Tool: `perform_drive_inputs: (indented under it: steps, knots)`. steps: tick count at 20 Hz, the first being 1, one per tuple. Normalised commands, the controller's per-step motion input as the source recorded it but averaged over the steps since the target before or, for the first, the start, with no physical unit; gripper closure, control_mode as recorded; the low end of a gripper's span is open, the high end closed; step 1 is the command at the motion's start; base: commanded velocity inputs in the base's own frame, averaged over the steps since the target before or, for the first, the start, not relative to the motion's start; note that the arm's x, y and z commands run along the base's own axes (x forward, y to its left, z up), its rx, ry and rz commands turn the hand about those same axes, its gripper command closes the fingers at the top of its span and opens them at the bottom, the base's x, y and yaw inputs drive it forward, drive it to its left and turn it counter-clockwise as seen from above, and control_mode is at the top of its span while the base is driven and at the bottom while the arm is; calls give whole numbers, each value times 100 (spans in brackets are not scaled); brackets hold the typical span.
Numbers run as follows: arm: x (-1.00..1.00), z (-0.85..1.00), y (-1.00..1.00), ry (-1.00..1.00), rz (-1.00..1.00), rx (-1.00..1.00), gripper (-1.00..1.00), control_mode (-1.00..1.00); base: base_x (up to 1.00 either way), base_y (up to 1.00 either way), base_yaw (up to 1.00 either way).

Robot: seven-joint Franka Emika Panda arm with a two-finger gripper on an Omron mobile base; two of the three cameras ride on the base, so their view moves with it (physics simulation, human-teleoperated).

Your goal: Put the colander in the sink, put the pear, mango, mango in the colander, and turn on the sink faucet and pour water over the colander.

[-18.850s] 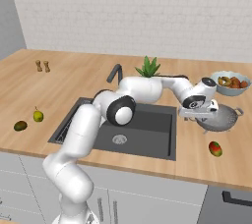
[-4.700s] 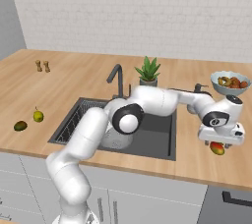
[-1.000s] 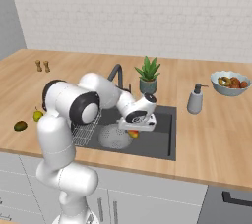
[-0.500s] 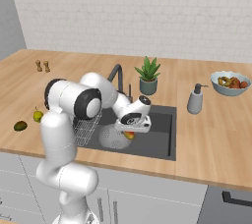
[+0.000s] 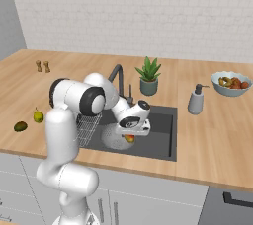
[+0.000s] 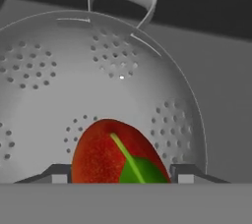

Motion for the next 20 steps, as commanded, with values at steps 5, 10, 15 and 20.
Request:
perform_drive_inputs:
  steps: [5,10,15,20]
  knots:
    - [0,0,22,0,0,0,-100,-100,0,0,0]
    - [-7,26,18,-1,-1,0,-100,-100,0,0,0]
    - [-23,24,22,-2,-8,-1,-100,-100,0,0,0]
    - [-41,23,7,-6,-9,-1,-100,-100,0,0,0]
